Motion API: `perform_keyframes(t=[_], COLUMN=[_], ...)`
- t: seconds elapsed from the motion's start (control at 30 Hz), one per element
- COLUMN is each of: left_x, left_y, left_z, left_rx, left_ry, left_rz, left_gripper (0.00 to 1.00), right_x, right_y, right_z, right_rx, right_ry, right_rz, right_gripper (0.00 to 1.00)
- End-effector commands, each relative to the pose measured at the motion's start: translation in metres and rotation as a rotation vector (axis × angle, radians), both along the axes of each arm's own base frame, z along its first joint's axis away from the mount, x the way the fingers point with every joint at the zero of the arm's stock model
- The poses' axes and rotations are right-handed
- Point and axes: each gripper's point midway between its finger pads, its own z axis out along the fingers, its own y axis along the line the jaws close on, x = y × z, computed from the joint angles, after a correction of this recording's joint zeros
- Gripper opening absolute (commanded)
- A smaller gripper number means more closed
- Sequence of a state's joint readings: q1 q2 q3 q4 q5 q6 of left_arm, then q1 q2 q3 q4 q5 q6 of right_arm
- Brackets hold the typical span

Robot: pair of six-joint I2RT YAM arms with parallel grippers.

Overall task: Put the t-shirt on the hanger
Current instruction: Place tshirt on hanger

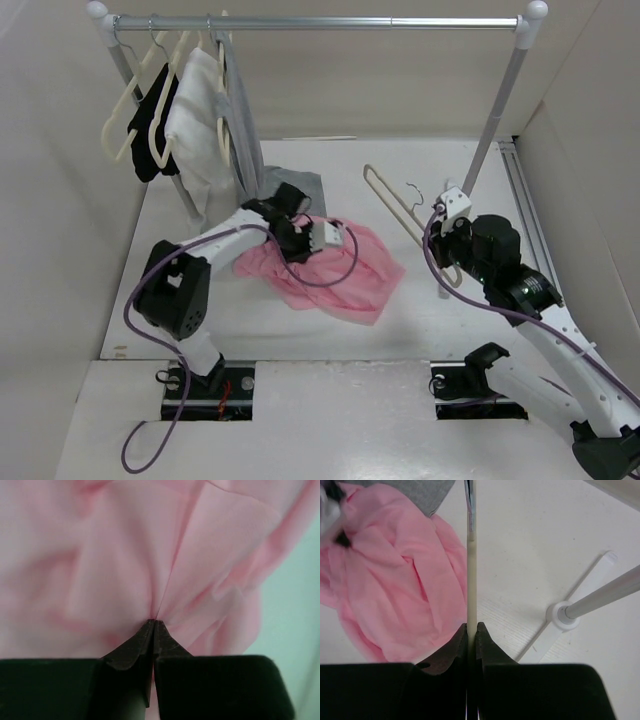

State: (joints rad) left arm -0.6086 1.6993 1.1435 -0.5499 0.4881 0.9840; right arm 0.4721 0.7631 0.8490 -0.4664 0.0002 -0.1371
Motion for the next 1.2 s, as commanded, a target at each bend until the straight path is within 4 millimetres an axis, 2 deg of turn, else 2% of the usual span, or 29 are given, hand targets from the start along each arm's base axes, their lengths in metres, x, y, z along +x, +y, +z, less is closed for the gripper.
perform_keyframes(t=[0.0, 0.07, 0.1, 0.2, 0.23, 0.27, 0.33, 0.37, 0.4, 0.43, 0.47, 0.53, 0.57, 0.63, 0.67, 0.7, 0.83, 0.9, 0.93, 1.0, 1.03, 1.1, 1.13, 1.17], left_x=[0.039, 0.053, 0.061, 0.081, 0.093, 0.105, 0.126, 0.130, 0.123, 0.102, 0.073, 0.035, 0.004, -0.028, -0.048, -0.060, -0.062, -0.065, -0.060, -0.062, -0.066, -0.065, -0.068, -0.063], left_y=[0.036, 0.040, 0.036, 0.021, 0.013, 0.009, 0.005, 0.002, -0.005, -0.025, -0.036, -0.055, -0.078, -0.092, -0.101, -0.101, -0.108, -0.107, -0.110, -0.105, -0.111, -0.110, -0.108, -0.113], left_z=[0.065, 0.079, 0.091, 0.122, 0.134, 0.154, 0.161, 0.175, 0.176, 0.175, 0.168, 0.146, 0.136, 0.115, 0.095, 0.081, 0.042, 0.035, 0.033, 0.021, 0.018, 0.008, -0.006, -0.011], left_rx=[-0.063, -0.084, -0.119, -0.219, -0.279, -0.325, -0.350, -0.361, -0.348, -0.335, -0.315, -0.271, -0.253, -0.218, -0.186, -0.165, -0.106, -0.093, -0.099, -0.075, -0.073, -0.032, -0.002, 0.008], left_ry=[-0.134, -0.167, -0.201, -0.235, -0.229, -0.258, -0.270, -0.287, -0.281, -0.269, -0.222, -0.210, -0.193, -0.153, -0.109, -0.075, -0.108, -0.125, -0.163, -0.181, -0.210, -0.245, -0.225, -0.242], left_rz=[0.114, 0.175, 0.201, 0.297, 0.392, 0.447, 0.540, 0.519, 0.443, 0.327, 0.208, 0.047, -0.049, -0.176, -0.259, -0.300, -0.413, -0.455, -0.473, -0.497, -0.524, -0.535, -0.525, -0.501], left_gripper=[0.00, 0.00, 0.00, 0.00, 0.00, 0.00, 0.00, 0.00, 0.01, 0.13, 0.27, 0.49, 0.62, 0.69, 0.71, 0.73, 0.75, 0.75, 0.75, 0.75, 0.75, 0.75, 0.73, 0.70], right_x=[-0.004, -0.006, -0.007, -0.006, -0.005, -0.005, -0.004, -0.005, -0.005, -0.007, -0.005, -0.006, -0.007, -0.004, -0.001, -0.001, 0.005, 0.004, 0.004, 0.004, 0.001, 0.001, 0.000, -0.002], right_y=[0.013, 0.015, 0.016, 0.017, 0.017, 0.017, 0.018, 0.015, 0.014, 0.013, 0.007, 0.003, 0.000, -0.006, -0.010, -0.013, -0.022, -0.022, -0.026, -0.028, -0.030, -0.030, -0.030, -0.029], right_z=[0.002, -0.003, -0.008, -0.006, -0.008, -0.008, -0.011, -0.010, -0.008, -0.011, -0.013, -0.007, -0.008, -0.008, -0.003, -0.011, -0.009, -0.002, -0.004, -0.002, -0.001, -0.001, 0.002, -0.003], right_rx=[0.042, 0.045, 0.043, 0.055, 0.051, 0.051, 0.042, 0.034, 0.030, 0.036, 0.026, 0.036, 0.041, 0.037, 0.051, 0.038, 0.028, 0.032, 0.024, 0.020, 0.022, 0.022, 0.028, 0.027], right_ry=[-0.004, 0.010, 0.021, 0.018, 0.026, 0.026, 0.043, 0.050, 0.051, 0.066, 0.073, 0.053, 0.052, 0.047, 0.041, 0.071, 0.095, 0.089, 0.096, 0.095, 0.092, 0.092, 0.082, 0.094], right_rz=[0.057, 0.063, 0.071, 0.068, 0.068, 0.068, 0.067, 0.057, 0.049, 0.043, 0.005, -0.019, -0.034, -0.075, -0.105, -0.129, -0.175, -0.174, -0.192, -0.201, -0.201, -0.201, -0.200, -0.190], right_gripper=[0.00, 0.00, 0.00, 0.00, 0.00, 0.00, 0.00, 0.00, 0.00, 0.00, 0.00, 0.00, 0.00, 0.00, 0.00, 0.00, 0.00, 0.00, 0.00, 0.00, 0.00, 0.00, 0.00, 0.00])
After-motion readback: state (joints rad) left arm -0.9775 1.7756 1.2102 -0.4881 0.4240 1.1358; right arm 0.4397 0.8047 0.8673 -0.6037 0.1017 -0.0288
